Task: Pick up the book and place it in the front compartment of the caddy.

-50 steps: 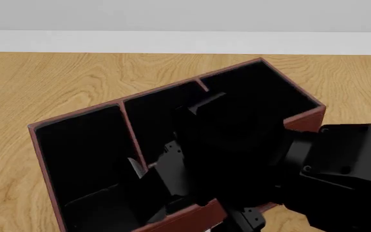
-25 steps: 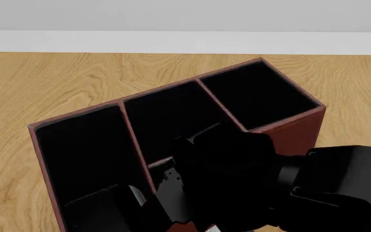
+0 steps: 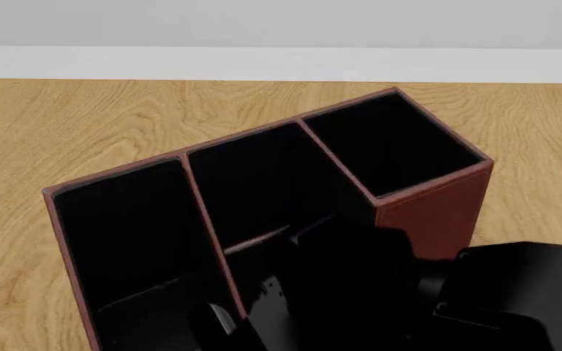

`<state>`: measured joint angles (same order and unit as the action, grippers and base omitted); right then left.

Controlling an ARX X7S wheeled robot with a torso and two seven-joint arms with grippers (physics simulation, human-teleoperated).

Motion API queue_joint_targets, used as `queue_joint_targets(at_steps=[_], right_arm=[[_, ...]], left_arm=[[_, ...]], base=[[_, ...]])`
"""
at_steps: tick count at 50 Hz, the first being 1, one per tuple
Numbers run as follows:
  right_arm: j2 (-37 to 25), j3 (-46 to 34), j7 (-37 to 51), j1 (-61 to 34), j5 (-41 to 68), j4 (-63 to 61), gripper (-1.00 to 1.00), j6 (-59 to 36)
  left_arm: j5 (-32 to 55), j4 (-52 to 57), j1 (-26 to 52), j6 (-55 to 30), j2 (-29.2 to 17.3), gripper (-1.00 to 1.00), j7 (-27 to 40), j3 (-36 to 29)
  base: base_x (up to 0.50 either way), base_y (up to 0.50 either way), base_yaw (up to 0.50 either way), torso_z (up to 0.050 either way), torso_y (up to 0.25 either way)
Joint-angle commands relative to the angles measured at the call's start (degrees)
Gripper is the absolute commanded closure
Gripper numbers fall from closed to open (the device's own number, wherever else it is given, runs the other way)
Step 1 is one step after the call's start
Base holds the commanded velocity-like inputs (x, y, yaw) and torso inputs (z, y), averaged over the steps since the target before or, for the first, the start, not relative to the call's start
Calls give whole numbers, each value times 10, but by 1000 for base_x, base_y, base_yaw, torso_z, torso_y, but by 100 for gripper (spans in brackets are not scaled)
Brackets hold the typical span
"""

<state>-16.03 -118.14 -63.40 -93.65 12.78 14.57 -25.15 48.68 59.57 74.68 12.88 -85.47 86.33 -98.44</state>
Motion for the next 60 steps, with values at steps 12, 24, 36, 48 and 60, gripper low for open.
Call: queue_joint_targets(at_steps=[12,24,36,48,60], right_arm=[[18,-2,-2,25,-31,35,-100,7],[18,-7,5,38,-37,44,-100,10],[26,-12,9,59,-44,83,-100,32],[39,-14,4,73,-48,125,100,51],[28,-14,5,58,-51,82,100,32]], left_arm=[[-17,3,41,6,4,-100,-8,-43],[-23,-4,38,11,9,-100,-5,-51],[-26,-7,34,13,10,-100,-4,-54],[-29,-13,28,17,11,-100,-4,-56],[-30,-11,26,18,7,-100,-4,-54]], base=[[0,0,0,0,0],[0,0,0,0,0],[0,0,0,0,0],[0,0,0,0,0],[0,0,0,0,0]])
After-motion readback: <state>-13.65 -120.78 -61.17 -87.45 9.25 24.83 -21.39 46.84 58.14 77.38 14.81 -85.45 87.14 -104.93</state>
